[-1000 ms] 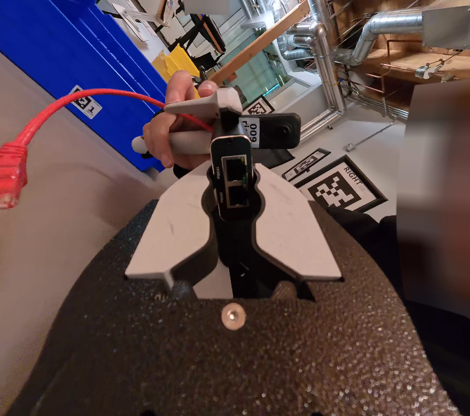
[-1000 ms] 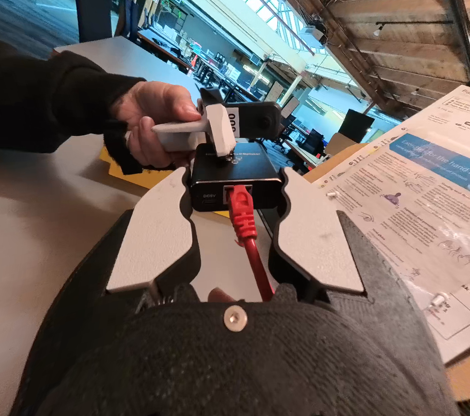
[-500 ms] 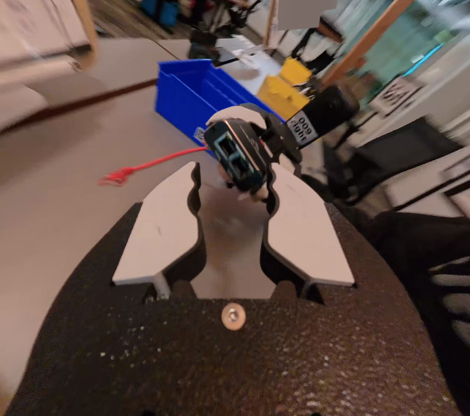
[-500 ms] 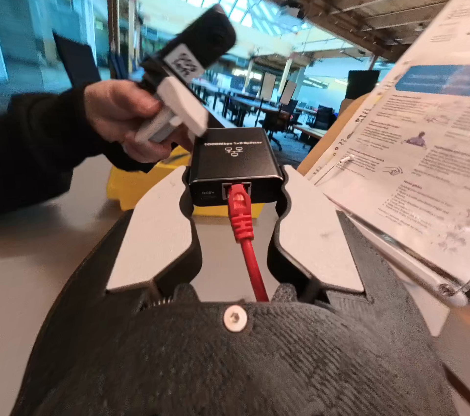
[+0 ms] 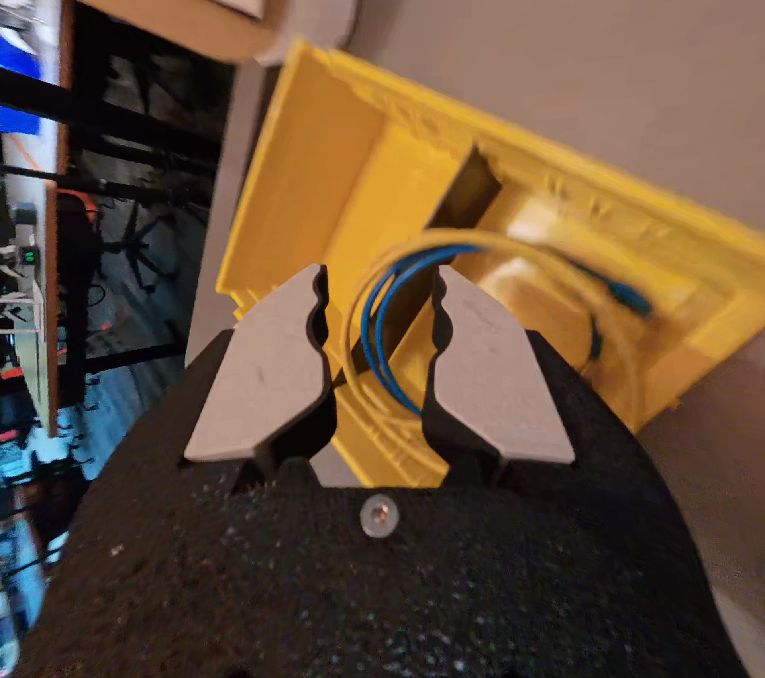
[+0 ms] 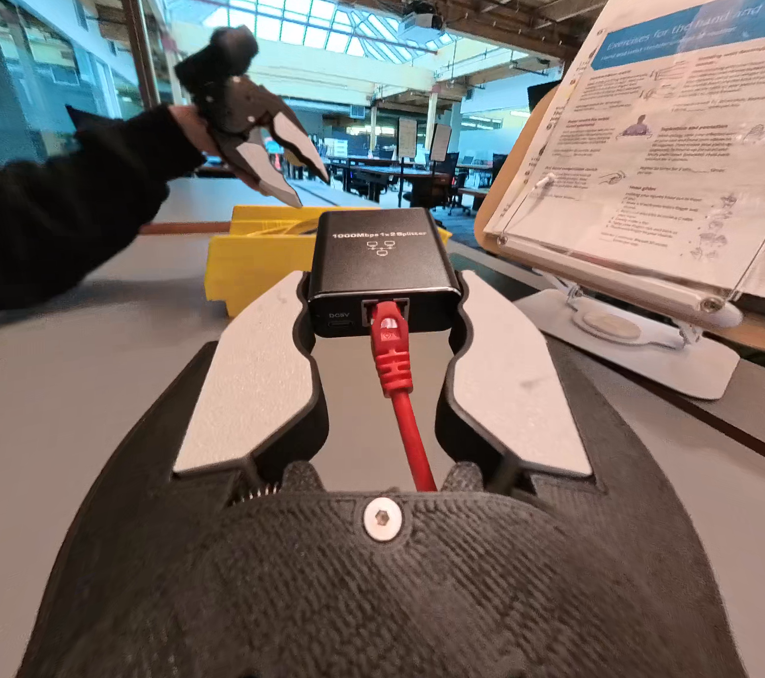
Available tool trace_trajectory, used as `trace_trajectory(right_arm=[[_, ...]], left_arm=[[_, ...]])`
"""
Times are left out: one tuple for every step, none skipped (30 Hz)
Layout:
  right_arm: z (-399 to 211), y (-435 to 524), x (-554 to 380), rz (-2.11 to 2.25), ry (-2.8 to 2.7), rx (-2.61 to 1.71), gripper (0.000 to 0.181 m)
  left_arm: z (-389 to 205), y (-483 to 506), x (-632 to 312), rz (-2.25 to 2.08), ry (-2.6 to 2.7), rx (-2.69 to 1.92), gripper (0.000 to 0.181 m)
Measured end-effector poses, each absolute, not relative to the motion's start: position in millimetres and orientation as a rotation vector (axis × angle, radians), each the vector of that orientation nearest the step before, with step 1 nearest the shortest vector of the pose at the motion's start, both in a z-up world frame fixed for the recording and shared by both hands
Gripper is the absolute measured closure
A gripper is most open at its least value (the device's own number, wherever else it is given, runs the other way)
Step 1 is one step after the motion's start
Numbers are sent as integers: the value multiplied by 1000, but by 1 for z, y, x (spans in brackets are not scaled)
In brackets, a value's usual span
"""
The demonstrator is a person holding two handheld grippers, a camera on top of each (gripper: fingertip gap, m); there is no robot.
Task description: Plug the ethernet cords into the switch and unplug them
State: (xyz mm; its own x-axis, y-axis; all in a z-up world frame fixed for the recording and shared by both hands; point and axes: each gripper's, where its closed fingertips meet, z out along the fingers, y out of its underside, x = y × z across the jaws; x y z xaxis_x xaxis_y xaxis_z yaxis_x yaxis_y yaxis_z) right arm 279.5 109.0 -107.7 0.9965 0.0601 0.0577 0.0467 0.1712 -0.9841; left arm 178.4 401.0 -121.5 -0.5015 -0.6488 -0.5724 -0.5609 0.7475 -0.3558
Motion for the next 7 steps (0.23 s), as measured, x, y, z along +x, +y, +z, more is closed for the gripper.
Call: trace_trajectory(right_arm=[[-113,107,278,10,-104,-1416,116],[-116,105,278,15,-108,-1422,116],[-116,105,281,13,-95,-1416,116],[-115,105,282,19,-82,-1408,116],[-115,106,282,27,-79,-1405,116],[-116,106,282,29,-84,-1410,116],[-119,107,281,25,-89,-1420,116]], left_arm=[[-134,410,176,-107,2302,-883,132],[-143,418,175,-74,2358,-861,130],[-150,423,176,-56,2395,-836,130],[-154,428,178,-49,2417,-811,130],[-156,430,182,-58,2435,-788,131],[-158,431,186,-72,2448,-776,134],[-159,433,191,-75,2457,-778,134]])
